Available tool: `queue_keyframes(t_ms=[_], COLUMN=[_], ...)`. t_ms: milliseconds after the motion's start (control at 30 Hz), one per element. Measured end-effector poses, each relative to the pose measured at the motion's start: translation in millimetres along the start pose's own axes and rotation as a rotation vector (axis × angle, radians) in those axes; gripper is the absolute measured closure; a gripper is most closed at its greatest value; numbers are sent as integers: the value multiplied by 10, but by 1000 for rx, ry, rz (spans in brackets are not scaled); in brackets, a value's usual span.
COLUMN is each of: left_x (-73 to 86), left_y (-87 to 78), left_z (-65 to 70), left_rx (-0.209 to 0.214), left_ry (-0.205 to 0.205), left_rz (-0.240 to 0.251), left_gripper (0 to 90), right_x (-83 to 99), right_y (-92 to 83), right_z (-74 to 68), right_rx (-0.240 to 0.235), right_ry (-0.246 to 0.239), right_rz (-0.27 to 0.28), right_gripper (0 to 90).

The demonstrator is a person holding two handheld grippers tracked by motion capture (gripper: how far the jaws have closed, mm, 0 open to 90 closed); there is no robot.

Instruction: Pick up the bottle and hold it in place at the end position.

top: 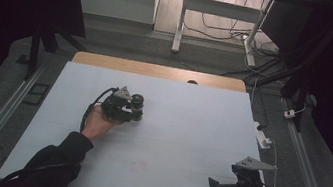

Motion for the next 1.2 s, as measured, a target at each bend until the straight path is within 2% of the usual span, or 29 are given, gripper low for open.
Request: queue_keyframes(t_ms=[200,333,500,700,800,1100,1200], left_x=[-122,-224,-333,-323,-298,-182,-173], left_y=[69,127,221,320,358,451,457], left_z=[92,148,234,268,262,232,242], left_rx=[25,31,47,37,15,3,1], left_ry=[-11,2,0,9,8,-26,-33], left_rz=[2,3,5,-12,-28,-46,-34], left_gripper=[540,540,540,540,540,540,539], right_x=[-1,-1,-1,1,1,1,0], right_y=[1,3,0,-4,-2,-2,0], right_z=[2,1,2,2,-2,-2,-3], right_rx=[-1,-2,-2,-6,-5,-5,-6], right_ry=[1,2,0,1,0,-1,-2], right_rz=[1,0,2,2,1,1,1], right_gripper=[0,0,0,0,0,0,0])
Point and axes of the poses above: each handheld gripper's, and its own axes: y roughly forward along the jaws, x roughly out of its underside, z roughly to its right, the point moved 10 cm from there along y, roughly forward along the jaws, and after that the axes turned 13 degrees about -x, right-handed, at the moved point
